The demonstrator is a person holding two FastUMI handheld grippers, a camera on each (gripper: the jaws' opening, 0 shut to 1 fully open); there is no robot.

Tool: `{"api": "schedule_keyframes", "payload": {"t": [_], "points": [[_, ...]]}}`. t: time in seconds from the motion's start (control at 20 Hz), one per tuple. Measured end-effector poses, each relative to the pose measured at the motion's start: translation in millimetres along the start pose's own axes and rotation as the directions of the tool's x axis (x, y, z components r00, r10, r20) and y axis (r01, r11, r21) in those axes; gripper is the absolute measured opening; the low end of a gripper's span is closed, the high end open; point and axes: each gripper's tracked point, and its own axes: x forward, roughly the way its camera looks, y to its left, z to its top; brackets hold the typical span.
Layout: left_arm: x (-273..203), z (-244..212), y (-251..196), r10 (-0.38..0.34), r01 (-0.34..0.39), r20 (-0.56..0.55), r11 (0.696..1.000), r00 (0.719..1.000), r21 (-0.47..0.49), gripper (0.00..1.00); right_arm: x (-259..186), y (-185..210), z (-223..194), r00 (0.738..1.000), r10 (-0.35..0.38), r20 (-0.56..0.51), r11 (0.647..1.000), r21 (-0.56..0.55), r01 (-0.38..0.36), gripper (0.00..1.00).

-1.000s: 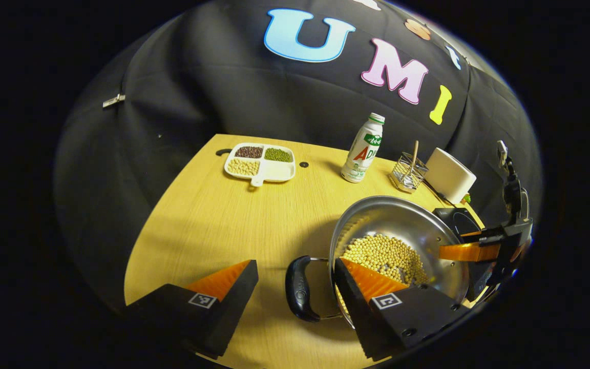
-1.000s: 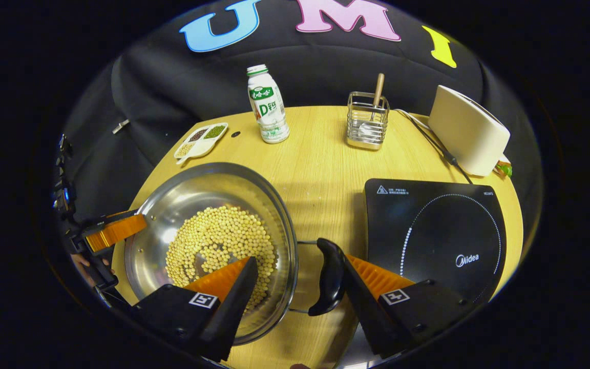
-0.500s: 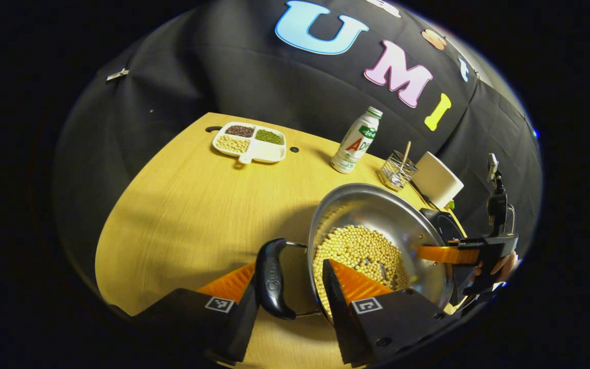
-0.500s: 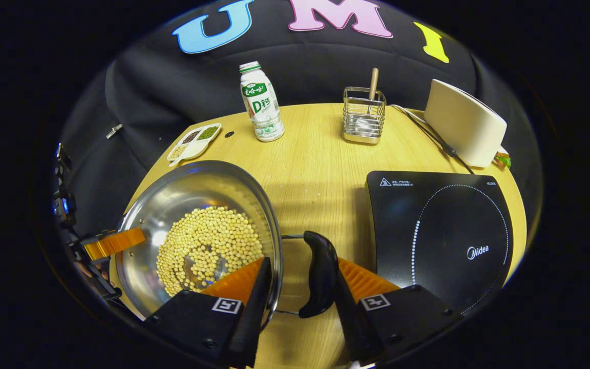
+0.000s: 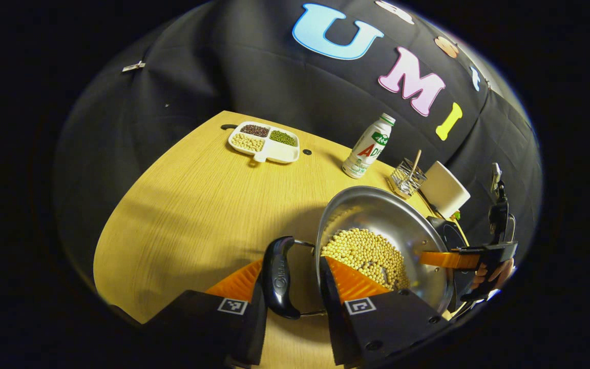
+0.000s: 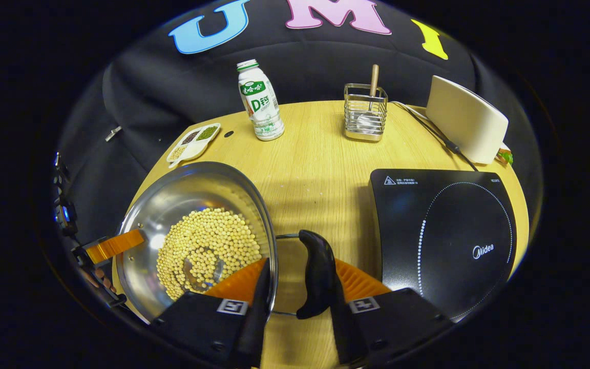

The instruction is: First push the handle of the pot to place it horizontally, then grasp the pot with both hands and set it on the induction cooktop.

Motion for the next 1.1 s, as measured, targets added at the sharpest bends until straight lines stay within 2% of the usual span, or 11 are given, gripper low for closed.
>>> {"api": "schedule_keyframes", "payload": {"t": [0.1, 0.15, 0.2, 0.25, 0.45, 0.5, 0.55, 0.85, 1.1], "points": [[-3.9, -2.6, -0.5, 0.020, -0.020, -0.011, 1.000, 1.000, 0.011, 0.52, -1.0, -1.1, -2.2, 1.000, 0.003, -0.002, 1.000, -0.027, -0.003, 0.54], [-6.6, -3.7, -0.9, 0.027, -0.027, -0.017, 1.000, 0.999, 0.014, 0.50, -3.7, -1.0, -4.5, 1.000, 0.002, -0.001, 0.999, -0.032, -0.002, 0.50], [-9.4, -5.9, -1.1, 0.034, -0.033, -0.020, 0.999, 0.999, 0.015, 0.48, -6.4, -0.8, -7.0, 1.000, 0.003, -0.002, 0.999, -0.037, -0.003, 0.54], [-13.6, -6.9, -3.1, 0.037, -0.037, -0.018, 0.999, 0.999, 0.015, 0.51, -10.1, -0.9, -9.4, 1.000, 0.006, -0.006, 0.999, -0.042, -0.006, 0.54], [-36.4, 1.3, -20.5, 0.053, -0.053, -0.003, 0.998, 0.999, 0.019, 0.50, -34.9, -3.4, -0.6, 1.000, 0.021, 0.001, 0.999, -0.048, -0.021, 0.54], [-42.6, 2.4, -28.8, 0.053, -0.053, -0.002, 0.998, 0.999, 0.021, 0.48, -45.6, -7.9, 3.5, 1.000, 0.016, 0.004, 0.999, -0.047, -0.016, 0.50], [-49.3, 2.3, -39.2, 0.049, -0.049, -0.005, 0.999, 0.999, 0.016, 0.49, -59.3, -14.0, 9.1, 1.000, 0.010, 0.017, 0.999, -0.053, -0.009, 0.54], [-82.9, 5.7, -119.9, 0.040, -0.040, 0.010, 0.999, 0.999, 0.003, 0.49, -131.2, -67.0, 31.6, 0.998, 0.010, 0.057, 0.998, -0.069, -0.006, 0.54], [-82.7, 6.9, -188.1, 0.018, -0.019, 0.021, 1.000, 1.000, 0.018, 0.49, -164.4, -124.4, 46.4, 0.996, 0.007, 0.092, 0.999, -0.048, -0.002, 0.54]]}}
